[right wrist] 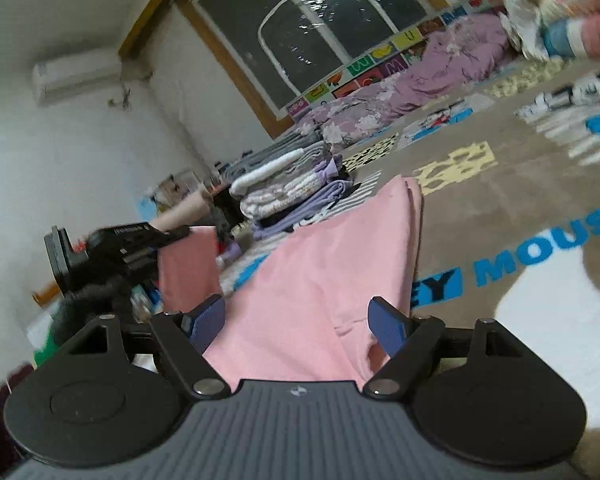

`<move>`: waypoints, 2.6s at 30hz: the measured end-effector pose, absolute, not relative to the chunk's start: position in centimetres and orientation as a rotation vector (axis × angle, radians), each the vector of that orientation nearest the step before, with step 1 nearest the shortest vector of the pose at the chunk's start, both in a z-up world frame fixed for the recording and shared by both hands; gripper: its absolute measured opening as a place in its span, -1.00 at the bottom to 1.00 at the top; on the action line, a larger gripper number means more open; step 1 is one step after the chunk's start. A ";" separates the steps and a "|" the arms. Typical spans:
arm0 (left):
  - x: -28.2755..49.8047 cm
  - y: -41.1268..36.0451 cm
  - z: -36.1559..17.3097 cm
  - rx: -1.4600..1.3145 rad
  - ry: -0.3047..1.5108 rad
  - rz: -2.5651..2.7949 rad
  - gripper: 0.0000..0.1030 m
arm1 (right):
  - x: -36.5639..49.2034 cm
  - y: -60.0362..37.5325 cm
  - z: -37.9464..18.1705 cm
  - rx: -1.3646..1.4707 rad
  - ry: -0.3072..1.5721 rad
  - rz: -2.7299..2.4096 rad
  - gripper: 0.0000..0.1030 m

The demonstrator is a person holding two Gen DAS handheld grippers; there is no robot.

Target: Fold clothes

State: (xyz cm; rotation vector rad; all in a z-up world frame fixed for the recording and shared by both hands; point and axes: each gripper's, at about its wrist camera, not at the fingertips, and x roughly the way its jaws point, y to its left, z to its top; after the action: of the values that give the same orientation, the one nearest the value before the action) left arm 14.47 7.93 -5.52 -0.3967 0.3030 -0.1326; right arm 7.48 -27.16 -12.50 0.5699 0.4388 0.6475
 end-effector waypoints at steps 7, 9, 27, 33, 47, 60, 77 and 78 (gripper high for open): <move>15.7 -3.3 -8.0 0.048 0.379 -0.243 -0.98 | 9.0 -29.6 -13.9 0.797 0.436 0.638 0.52; 14.9 -6.2 -9.5 0.231 0.384 -0.314 -0.79 | 9.3 -30.5 -14.5 0.854 0.440 0.613 0.52; 9.1 5.1 -6.5 0.078 0.365 -0.298 0.29 | 11.8 -29.3 -14.7 0.818 0.508 0.505 0.52; 7.3 6.2 -8.2 0.081 0.414 -0.310 0.32 | 15.3 -28.5 -14.6 0.808 0.577 0.418 0.52; 7.5 6.3 -11.3 0.099 0.551 -0.267 0.32 | 16.7 -23.9 -13.3 0.466 0.590 0.302 -0.72; 7.7 5.7 -11.7 0.168 0.518 -0.168 -0.75 | 15.6 -23.3 -7.6 0.393 0.429 0.431 -0.88; 3.6 -4.3 -17.8 1.157 0.277 -0.167 -0.80 | 13.2 -31.1 -7.6 0.647 0.340 0.346 -0.88; 3.6 -4.3 -18.1 1.170 0.283 -0.173 -0.80 | 13.2 -31.7 -8.2 0.669 0.351 0.337 -0.88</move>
State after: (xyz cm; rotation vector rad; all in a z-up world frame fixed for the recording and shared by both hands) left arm 3.60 -4.31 -18.09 1.1698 0.2833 -0.1726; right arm 13.21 -31.66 -8.16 0.6685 0.3510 0.3366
